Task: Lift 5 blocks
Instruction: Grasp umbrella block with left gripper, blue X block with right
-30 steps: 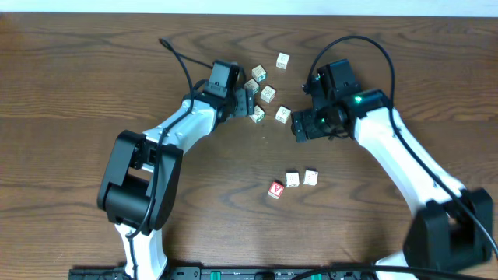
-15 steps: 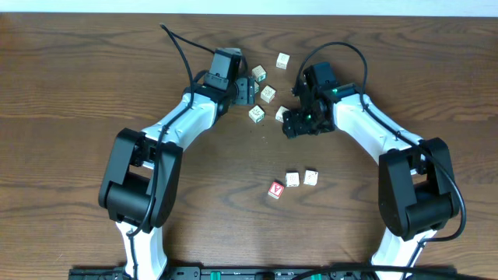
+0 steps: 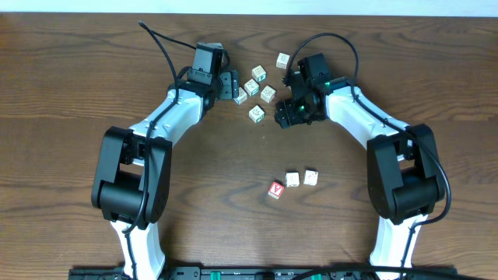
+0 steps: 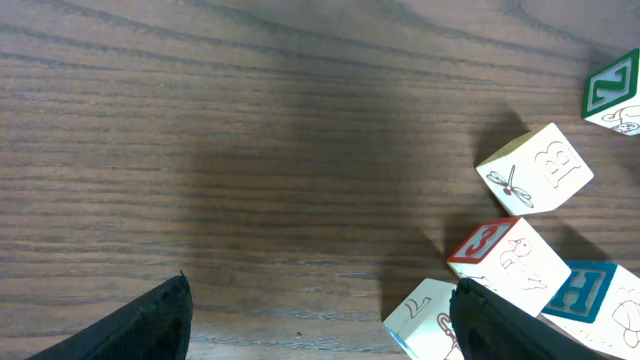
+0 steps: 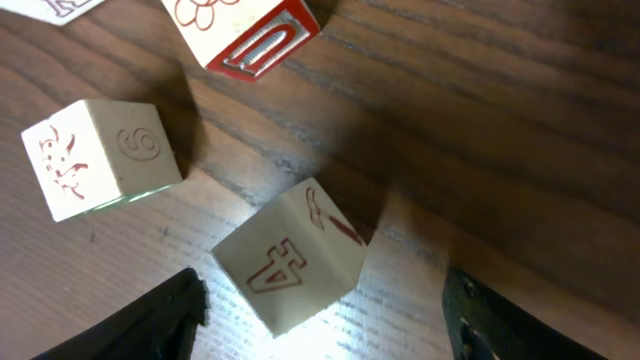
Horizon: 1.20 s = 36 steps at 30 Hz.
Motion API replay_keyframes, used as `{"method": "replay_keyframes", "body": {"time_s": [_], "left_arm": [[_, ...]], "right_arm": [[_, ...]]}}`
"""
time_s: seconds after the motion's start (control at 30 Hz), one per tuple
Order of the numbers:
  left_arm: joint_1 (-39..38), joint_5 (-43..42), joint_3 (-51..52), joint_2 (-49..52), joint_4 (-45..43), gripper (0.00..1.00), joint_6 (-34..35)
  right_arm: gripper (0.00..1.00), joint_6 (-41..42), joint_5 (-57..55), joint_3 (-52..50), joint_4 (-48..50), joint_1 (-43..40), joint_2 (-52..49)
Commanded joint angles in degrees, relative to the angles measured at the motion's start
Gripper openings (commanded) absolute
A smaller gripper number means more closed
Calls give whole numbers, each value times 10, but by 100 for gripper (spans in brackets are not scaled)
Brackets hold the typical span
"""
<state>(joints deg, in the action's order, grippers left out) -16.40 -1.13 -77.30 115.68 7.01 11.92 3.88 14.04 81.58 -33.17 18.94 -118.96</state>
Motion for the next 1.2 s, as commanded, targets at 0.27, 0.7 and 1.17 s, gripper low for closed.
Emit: {"method": "replay_keyframes", "body": {"time_s": [0.27,0.7,1.17], "left_arm": [[5,7,-15,8,0,82,-10],[5,8,-15,8,3,82,-10],[5,8,-15,8,4,82,-10]], "right_arm": [[69,74,-4,14,54,12,-22],[56,-155,-68,14,8,21,-31],[61,-252,-94,17,9,11,-31]]}}
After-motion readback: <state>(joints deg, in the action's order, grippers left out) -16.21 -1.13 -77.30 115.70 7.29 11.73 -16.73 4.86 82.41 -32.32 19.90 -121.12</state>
